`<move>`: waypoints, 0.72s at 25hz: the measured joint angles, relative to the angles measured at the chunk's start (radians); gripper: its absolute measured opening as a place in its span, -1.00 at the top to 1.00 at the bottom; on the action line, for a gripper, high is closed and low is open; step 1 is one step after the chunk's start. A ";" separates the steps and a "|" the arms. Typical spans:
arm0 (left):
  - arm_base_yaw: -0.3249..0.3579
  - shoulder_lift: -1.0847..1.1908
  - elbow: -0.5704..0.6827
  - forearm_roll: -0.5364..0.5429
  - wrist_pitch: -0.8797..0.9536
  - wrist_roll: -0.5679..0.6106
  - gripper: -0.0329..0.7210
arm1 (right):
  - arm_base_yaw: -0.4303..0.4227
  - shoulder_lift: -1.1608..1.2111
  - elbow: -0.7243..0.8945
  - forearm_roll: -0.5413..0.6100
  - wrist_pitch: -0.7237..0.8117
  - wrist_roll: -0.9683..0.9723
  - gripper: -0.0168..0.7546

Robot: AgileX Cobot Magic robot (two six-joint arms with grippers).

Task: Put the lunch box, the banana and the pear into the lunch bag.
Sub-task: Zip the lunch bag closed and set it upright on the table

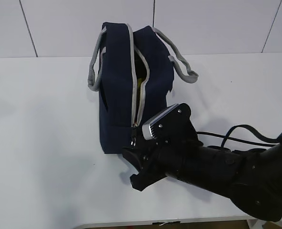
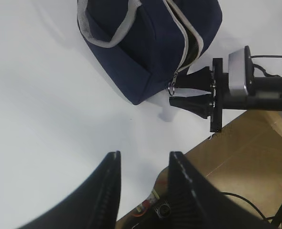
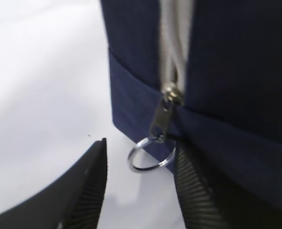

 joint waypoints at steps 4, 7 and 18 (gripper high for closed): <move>0.000 0.000 0.000 0.000 0.000 0.000 0.28 | 0.000 0.000 0.000 -0.040 -0.006 0.021 -0.05; 0.000 0.000 0.000 0.000 0.000 0.000 0.28 | 0.000 0.004 0.000 -0.043 -0.012 0.023 -0.05; 0.000 0.000 0.000 0.000 0.000 0.000 0.28 | 0.000 0.036 -0.009 -0.048 -0.035 0.029 -0.05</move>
